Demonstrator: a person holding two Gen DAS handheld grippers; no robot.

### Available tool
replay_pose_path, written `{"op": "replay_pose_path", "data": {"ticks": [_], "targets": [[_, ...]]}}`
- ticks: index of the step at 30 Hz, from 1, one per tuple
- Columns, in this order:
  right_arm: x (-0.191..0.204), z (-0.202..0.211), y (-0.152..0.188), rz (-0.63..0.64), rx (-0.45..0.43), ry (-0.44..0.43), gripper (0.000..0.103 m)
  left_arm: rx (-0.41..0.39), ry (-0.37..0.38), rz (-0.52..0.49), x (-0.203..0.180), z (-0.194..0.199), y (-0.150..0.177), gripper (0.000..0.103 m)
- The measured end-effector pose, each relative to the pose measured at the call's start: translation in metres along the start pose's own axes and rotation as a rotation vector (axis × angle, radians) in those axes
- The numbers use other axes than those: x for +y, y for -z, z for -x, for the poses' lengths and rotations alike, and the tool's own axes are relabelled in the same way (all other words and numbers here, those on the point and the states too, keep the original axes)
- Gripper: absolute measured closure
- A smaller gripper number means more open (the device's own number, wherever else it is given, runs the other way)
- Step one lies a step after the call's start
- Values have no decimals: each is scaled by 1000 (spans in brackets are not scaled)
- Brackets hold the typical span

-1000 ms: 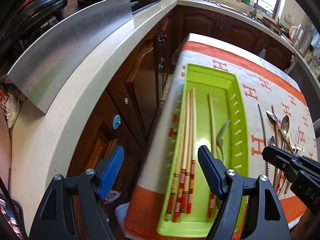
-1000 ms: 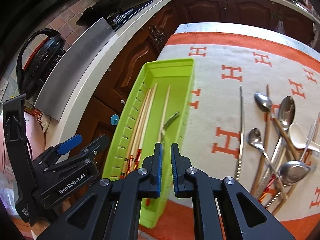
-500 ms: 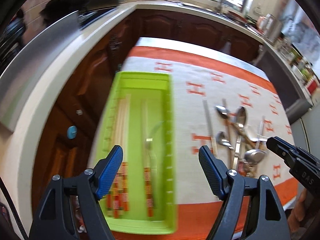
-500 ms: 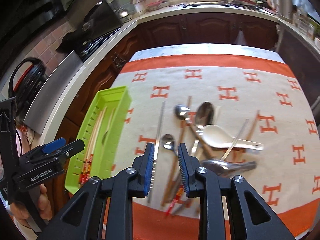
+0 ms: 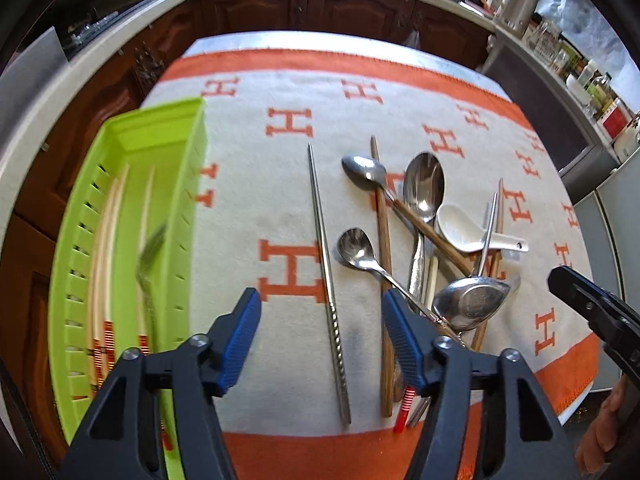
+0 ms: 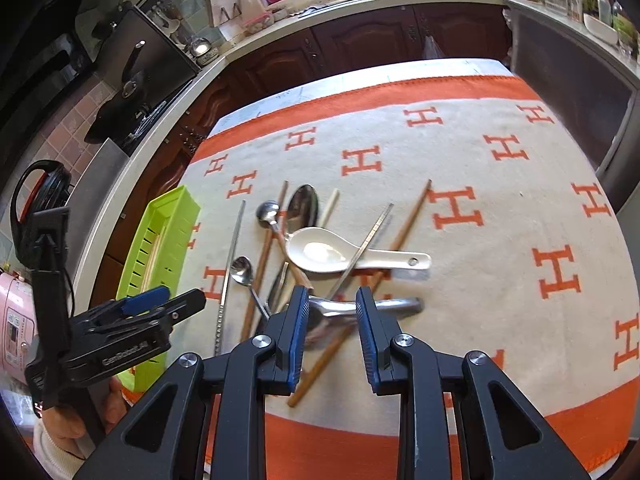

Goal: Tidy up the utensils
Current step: 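Grasp the long steel chopstick with the left tool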

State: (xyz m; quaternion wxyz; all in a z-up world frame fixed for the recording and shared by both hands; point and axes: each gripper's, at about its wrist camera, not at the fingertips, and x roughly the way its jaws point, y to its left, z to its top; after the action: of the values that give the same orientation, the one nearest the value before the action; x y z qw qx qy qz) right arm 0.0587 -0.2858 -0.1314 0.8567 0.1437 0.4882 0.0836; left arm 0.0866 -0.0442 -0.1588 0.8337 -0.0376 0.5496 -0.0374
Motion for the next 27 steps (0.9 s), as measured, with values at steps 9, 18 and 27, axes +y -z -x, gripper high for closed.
{"op": "replay_pose_path", "data": {"ticks": [9, 18, 27], "targets": [[-37, -15, 8, -47, 25, -16, 78, 43, -81, 13, -8, -28, 2, 49], [-36, -26, 10, -30, 37, -36, 78, -7, -110, -3, -13, -34, 6, 49], [-26, -27, 13, 8, 34, -42, 78, -81, -102, -50, -17, -30, 10, 100]]}}
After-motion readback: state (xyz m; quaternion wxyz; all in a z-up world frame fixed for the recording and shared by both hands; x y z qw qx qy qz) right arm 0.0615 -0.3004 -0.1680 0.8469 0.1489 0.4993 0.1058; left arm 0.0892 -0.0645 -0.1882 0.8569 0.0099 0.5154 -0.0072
